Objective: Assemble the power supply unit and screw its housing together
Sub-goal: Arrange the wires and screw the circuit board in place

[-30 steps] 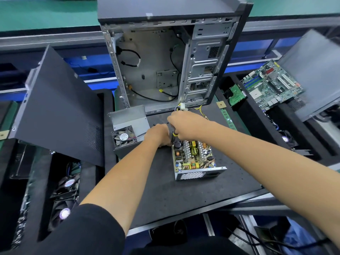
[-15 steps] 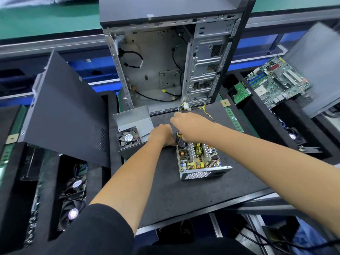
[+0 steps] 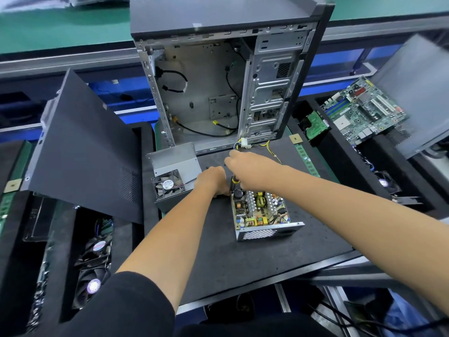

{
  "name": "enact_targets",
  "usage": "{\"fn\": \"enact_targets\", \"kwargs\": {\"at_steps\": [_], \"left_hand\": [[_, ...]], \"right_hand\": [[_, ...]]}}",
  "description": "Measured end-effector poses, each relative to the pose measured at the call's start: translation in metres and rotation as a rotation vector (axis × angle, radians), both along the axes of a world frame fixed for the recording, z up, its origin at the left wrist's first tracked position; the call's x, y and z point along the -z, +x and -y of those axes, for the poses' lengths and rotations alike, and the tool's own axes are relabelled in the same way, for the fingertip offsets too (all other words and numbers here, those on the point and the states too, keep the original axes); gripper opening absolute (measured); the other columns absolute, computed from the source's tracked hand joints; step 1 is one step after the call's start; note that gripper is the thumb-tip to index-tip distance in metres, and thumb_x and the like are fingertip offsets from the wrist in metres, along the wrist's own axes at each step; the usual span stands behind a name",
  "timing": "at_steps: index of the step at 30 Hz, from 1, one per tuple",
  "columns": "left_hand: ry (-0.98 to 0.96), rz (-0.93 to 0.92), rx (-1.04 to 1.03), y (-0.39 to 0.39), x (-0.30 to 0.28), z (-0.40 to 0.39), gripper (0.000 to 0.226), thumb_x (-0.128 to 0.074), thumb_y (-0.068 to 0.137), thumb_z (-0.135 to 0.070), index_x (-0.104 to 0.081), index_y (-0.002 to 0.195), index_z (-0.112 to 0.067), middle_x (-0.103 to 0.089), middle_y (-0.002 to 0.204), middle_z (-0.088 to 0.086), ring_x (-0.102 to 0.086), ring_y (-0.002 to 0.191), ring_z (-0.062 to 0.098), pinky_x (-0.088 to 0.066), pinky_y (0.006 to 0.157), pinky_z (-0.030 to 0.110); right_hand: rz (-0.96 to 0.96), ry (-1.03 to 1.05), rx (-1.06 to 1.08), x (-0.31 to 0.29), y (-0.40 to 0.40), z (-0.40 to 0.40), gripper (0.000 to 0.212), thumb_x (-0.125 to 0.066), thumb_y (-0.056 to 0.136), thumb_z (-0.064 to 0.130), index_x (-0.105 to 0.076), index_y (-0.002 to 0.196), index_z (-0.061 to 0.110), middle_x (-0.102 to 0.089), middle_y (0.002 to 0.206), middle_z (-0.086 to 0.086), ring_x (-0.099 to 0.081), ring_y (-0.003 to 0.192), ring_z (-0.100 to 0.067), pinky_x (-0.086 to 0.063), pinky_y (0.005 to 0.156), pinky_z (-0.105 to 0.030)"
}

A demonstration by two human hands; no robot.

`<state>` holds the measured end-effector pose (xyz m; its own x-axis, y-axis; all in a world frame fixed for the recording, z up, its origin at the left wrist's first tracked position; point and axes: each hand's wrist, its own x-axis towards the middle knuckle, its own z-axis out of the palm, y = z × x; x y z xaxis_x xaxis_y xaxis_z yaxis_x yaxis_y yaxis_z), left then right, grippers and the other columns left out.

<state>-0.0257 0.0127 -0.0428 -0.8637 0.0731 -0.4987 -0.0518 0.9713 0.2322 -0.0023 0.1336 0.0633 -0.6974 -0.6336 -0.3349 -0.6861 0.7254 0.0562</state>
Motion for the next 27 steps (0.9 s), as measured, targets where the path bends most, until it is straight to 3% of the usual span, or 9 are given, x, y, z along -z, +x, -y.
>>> {"fn": "enact_targets", "kwargs": {"at_steps": [5, 9, 11, 14, 17, 20, 22, 24, 27], "left_hand": [[-0.011, 0.024, 0.037, 0.000, -0.002, 0.001, 0.020, -0.067, 0.077, -0.027, -0.065, 0.091, -0.013, -0.064, 0.073, 0.003, -0.057, 0.058, 0.021, -0.043, 0.060, 0.030], [0.015, 0.021, 0.012, 0.000, -0.001, 0.002, 0.026, -0.072, 0.075, -0.028, -0.063, 0.094, -0.013, -0.071, 0.082, 0.004, -0.064, 0.061, 0.021, -0.053, 0.068, 0.032], [0.026, 0.027, -0.012, -0.001, 0.000, 0.002, 0.027, -0.075, 0.074, -0.027, -0.063, 0.093, -0.012, -0.072, 0.079, 0.003, -0.068, 0.062, 0.019, -0.055, 0.070, 0.032], [0.007, 0.058, 0.017, -0.003, -0.001, 0.002, 0.026, -0.074, 0.075, -0.028, -0.065, 0.093, -0.012, -0.070, 0.071, 0.001, -0.068, 0.063, 0.017, -0.051, 0.060, 0.029], [-0.012, 0.090, 0.054, -0.003, -0.003, 0.003, 0.025, -0.073, 0.077, -0.031, -0.067, 0.095, -0.015, -0.066, 0.064, -0.002, -0.065, 0.063, 0.015, -0.044, 0.058, 0.028], [-0.011, 0.110, 0.068, -0.003, -0.003, 0.004, 0.025, -0.073, 0.078, -0.031, -0.067, 0.096, -0.015, -0.066, 0.065, -0.004, -0.065, 0.064, 0.014, -0.045, 0.063, 0.029], [-0.006, 0.091, 0.058, -0.003, -0.002, 0.003, 0.024, -0.074, 0.077, -0.030, -0.063, 0.090, -0.014, -0.065, 0.063, -0.004, -0.066, 0.068, 0.014, -0.046, 0.066, 0.029], [-0.011, 0.069, 0.045, -0.004, -0.001, 0.003, 0.024, -0.076, 0.076, -0.030, -0.062, 0.085, -0.013, -0.064, 0.059, -0.003, -0.068, 0.075, 0.017, -0.050, 0.070, 0.030], [-0.005, 0.066, 0.031, -0.004, -0.002, 0.002, 0.025, -0.078, 0.075, -0.029, -0.062, 0.077, -0.010, -0.065, 0.057, 0.000, -0.070, 0.076, 0.019, -0.052, 0.072, 0.030]], "right_hand": [[-0.111, 0.029, -0.024, 0.005, 0.003, 0.012, 0.014, -0.049, 0.090, 0.006, -0.057, 0.100, 0.005, -0.059, 0.100, -0.015, -0.050, 0.077, -0.027, -0.033, 0.061, -0.032], [-0.164, 0.050, 0.048, 0.009, -0.006, 0.008, 0.017, -0.045, 0.098, 0.016, -0.058, 0.102, 0.007, -0.063, 0.103, -0.015, -0.062, 0.092, -0.033, -0.040, 0.062, -0.034], [-0.036, 0.015, 0.085, 0.009, -0.010, 0.004, 0.014, -0.047, 0.099, 0.021, -0.050, 0.102, 0.008, -0.057, 0.106, -0.015, -0.060, 0.088, -0.031, -0.041, 0.062, -0.034], [0.107, 0.002, 0.048, 0.002, -0.006, 0.003, 0.021, -0.057, 0.087, 0.008, -0.040, 0.098, 0.011, -0.041, 0.104, -0.010, -0.044, 0.065, -0.019, -0.029, 0.052, -0.029], [-0.015, 0.017, -0.027, 0.001, -0.001, 0.008, 0.020, -0.058, 0.084, 0.006, -0.050, 0.102, 0.008, -0.045, 0.104, -0.009, -0.036, 0.065, -0.016, -0.028, 0.055, -0.025], [-0.068, 0.014, -0.023, 0.002, 0.000, 0.013, 0.004, -0.053, 0.088, 0.009, -0.050, 0.090, 0.009, -0.055, 0.100, -0.013, -0.041, 0.069, -0.021, -0.033, 0.061, -0.029], [-0.125, 0.024, -0.023, 0.007, -0.002, 0.012, 0.006, -0.048, 0.092, 0.011, -0.053, 0.088, 0.010, -0.061, 0.097, -0.015, -0.046, 0.068, -0.023, -0.033, 0.059, -0.030], [-0.179, 0.010, 0.019, 0.013, -0.005, 0.008, 0.017, -0.045, 0.097, 0.013, -0.060, 0.096, 0.006, -0.064, 0.099, -0.016, -0.059, 0.080, -0.029, -0.038, 0.060, -0.031], [-0.161, -0.009, 0.086, 0.016, -0.009, -0.001, 0.024, -0.043, 0.100, 0.022, -0.060, 0.100, 0.005, -0.064, 0.103, -0.018, -0.062, 0.093, -0.034, -0.040, 0.063, -0.033]]}}
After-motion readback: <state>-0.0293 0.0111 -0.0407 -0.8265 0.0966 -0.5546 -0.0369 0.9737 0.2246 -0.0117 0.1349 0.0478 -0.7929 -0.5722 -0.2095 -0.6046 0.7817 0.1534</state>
